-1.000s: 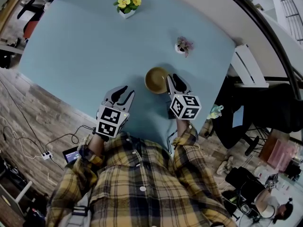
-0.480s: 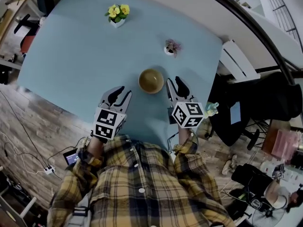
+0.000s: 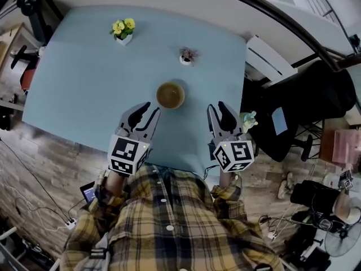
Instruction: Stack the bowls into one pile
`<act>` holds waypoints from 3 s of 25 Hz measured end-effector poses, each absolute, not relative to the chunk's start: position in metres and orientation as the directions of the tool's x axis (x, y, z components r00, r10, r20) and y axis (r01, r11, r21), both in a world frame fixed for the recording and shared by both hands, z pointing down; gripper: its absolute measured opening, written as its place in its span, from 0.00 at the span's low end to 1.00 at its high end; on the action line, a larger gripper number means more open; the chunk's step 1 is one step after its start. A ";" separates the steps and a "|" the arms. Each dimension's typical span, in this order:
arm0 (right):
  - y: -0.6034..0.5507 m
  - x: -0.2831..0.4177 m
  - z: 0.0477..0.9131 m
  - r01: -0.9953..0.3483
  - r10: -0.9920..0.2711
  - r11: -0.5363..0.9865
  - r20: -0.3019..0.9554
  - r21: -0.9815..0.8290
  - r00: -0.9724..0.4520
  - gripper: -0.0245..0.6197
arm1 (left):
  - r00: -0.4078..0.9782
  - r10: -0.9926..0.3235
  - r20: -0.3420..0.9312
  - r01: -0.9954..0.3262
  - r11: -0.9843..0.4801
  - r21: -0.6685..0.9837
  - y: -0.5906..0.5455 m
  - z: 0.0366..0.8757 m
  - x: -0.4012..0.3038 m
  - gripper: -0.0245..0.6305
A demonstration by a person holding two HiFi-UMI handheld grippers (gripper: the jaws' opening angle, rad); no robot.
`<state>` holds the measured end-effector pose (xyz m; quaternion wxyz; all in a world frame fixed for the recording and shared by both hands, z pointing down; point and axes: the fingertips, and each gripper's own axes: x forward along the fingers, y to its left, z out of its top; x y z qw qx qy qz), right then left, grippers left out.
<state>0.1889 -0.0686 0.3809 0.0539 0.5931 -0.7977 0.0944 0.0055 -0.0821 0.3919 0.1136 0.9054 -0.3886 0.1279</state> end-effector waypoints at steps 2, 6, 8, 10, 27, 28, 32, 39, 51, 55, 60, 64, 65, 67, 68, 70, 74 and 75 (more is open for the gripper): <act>-0.054 0.193 0.375 -0.961 -0.941 0.268 0.197 -0.066 -0.276 0.25 | 0.685 -0.666 0.296 -0.716 -0.691 0.102 -0.077 0.380 0.012 0.19; -0.026 0.197 0.365 -0.966 -0.946 0.252 0.198 -0.050 -0.257 0.24 | 0.725 -0.639 0.257 -0.677 -0.730 0.095 -0.066 0.363 0.023 0.19; -0.015 0.198 0.361 -0.969 -0.948 0.245 0.199 -0.044 -0.249 0.24 | 0.744 -0.622 0.246 -0.657 -0.748 0.095 -0.059 0.359 0.028 0.18; -0.005 0.197 0.356 -0.966 -0.945 0.254 0.201 -0.041 -0.257 0.21 | 0.759 -0.605 0.240 -0.639 -0.763 0.097 -0.053 0.356 0.033 0.17; 0.031 0.211 0.339 -0.987 -0.974 0.149 0.163 -0.058 -0.157 0.04 | 0.811 -0.536 0.237 -0.571 -0.812 0.118 -0.036 0.350 0.048 0.02; 0.031 0.211 0.340 -0.988 -0.974 0.144 0.166 -0.059 -0.152 0.04 | 0.813 -0.533 0.236 -0.568 -0.814 0.120 -0.036 0.350 0.048 0.02; 0.026 0.213 0.344 -0.990 -0.974 0.125 0.183 -0.058 -0.134 0.04 | 0.816 -0.525 0.242 -0.562 -0.818 0.122 -0.041 0.353 0.047 0.02; 0.018 0.219 0.349 -0.992 -0.974 0.109 0.194 -0.071 -0.121 0.04 | 0.810 -0.529 0.252 -0.571 -0.811 0.130 -0.047 0.358 0.046 0.02; 0.003 0.220 0.358 -0.990 -0.968 0.114 0.214 -0.078 -0.129 0.04 | 0.799 -0.537 0.271 -0.583 -0.801 0.132 -0.058 0.364 0.044 0.02; -0.002 0.220 0.359 -0.989 -0.966 0.113 0.221 -0.097 -0.132 0.04 | 0.796 -0.537 0.280 -0.586 -0.799 0.135 -0.061 0.366 0.044 0.02; -0.008 0.215 0.359 -0.988 -0.965 0.119 0.225 -0.096 -0.138 0.04 | 0.793 -0.540 0.283 -0.591 -0.795 0.139 -0.065 0.367 0.040 0.02; -0.011 0.213 0.360 -0.988 -0.962 0.126 0.231 -0.087 -0.143 0.04 | 0.790 -0.541 0.288 -0.594 -0.792 0.142 -0.066 0.371 0.037 0.02; -0.011 0.212 0.360 -0.988 -0.962 0.129 0.231 -0.086 -0.146 0.04 | 0.789 -0.541 0.289 -0.595 -0.792 0.141 -0.066 0.371 0.036 0.02; -0.011 0.211 0.360 -0.988 -0.962 0.133 0.230 -0.084 -0.149 0.04 | 0.788 -0.542 0.291 -0.596 -0.791 0.141 -0.067 0.372 0.035 0.02; -0.011 0.210 0.360 -0.987 -0.961 0.134 0.232 -0.084 -0.150 0.04 | 0.787 -0.543 0.292 -0.597 -0.790 0.140 -0.067 0.372 0.035 0.02; -0.011 0.208 0.362 -0.987 -0.960 0.136 0.236 -0.087 -0.153 0.04 | 0.785 -0.546 0.293 -0.600 -0.788 0.140 -0.068 0.373 0.033 0.02; -0.011 0.209 0.365 -0.985 -0.962 0.126 0.229 -0.119 -0.151 0.04 | 0.784 -0.549 0.290 -0.603 -0.785 0.144 -0.069 0.371 0.031 0.02; -0.011 0.209 0.365 -0.984 -0.963 0.122 0.226 -0.127 -0.149 0.04 | 0.783 -0.550 0.289 -0.604 -0.784 0.143 -0.069 0.371 0.031 0.02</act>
